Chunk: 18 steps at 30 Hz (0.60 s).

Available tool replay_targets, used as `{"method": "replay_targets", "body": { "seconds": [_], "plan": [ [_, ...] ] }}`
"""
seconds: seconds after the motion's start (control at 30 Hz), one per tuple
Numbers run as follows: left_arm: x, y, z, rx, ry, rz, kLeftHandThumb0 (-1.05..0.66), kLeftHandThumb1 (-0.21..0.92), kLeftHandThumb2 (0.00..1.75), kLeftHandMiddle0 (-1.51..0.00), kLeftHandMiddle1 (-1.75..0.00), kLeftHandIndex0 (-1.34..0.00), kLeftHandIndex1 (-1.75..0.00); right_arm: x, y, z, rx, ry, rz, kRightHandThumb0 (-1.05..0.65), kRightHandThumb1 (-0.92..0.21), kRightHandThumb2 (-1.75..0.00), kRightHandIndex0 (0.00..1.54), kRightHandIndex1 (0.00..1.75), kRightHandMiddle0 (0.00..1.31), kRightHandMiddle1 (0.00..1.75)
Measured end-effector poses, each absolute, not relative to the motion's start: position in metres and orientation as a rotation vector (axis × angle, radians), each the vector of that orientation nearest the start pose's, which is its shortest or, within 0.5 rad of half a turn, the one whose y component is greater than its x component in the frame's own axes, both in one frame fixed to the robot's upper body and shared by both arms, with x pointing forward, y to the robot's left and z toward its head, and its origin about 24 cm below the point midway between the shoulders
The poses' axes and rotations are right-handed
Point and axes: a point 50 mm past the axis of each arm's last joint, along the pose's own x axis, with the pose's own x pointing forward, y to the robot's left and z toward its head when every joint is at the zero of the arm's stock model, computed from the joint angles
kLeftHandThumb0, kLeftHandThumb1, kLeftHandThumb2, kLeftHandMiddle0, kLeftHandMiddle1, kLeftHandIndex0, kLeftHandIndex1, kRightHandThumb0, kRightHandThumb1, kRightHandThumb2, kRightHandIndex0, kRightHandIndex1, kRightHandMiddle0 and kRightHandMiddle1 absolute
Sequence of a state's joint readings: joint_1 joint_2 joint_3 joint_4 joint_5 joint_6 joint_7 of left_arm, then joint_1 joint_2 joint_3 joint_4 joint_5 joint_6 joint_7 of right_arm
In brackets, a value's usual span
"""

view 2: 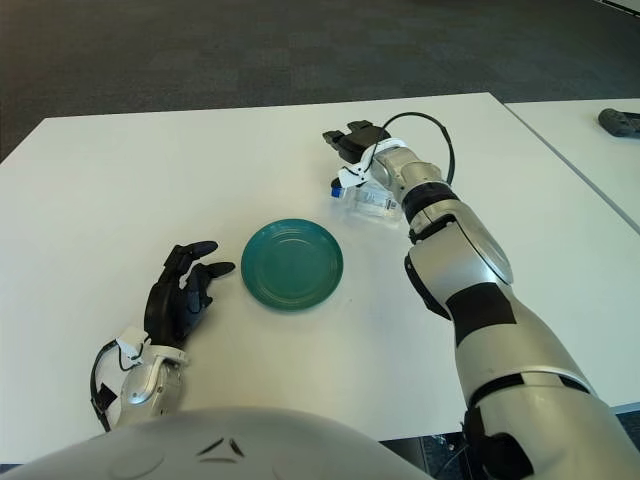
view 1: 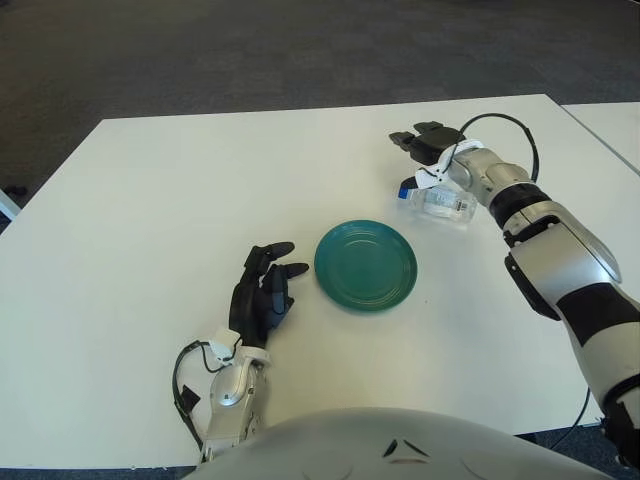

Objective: Put the bottle into the plate.

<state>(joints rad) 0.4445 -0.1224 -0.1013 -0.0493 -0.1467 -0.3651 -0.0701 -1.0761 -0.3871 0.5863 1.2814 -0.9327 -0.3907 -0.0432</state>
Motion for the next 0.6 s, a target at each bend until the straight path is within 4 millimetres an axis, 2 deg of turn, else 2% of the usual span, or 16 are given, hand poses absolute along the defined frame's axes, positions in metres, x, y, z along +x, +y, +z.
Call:
{"method": "replay_targets", "body": {
  "seconds": [0.33,0.6],
  "plan": [
    [0.157,0.135,0.003,-0.293,-0.014,0.055,-0.83,0.92,0.67,-0.57,-1.11,-0.3,-1.18,0.4,-0.179,0.113,-1.672,-0.079,0.463,-1.05,-0.92,-0.62,0.0,0.0,0.0,0.0],
    [0.155,0.139,0.003,-0.284,-0.02,0.045,-0.83,0.92,0.68,-0.57,-1.11,-0.3,-1.18,0.396,-0.18,0.106,-1.645,-0.086,0.482,-1.05,-0.92,-0.62,0.0,0.0,0.0,0.0]
  ]
}}
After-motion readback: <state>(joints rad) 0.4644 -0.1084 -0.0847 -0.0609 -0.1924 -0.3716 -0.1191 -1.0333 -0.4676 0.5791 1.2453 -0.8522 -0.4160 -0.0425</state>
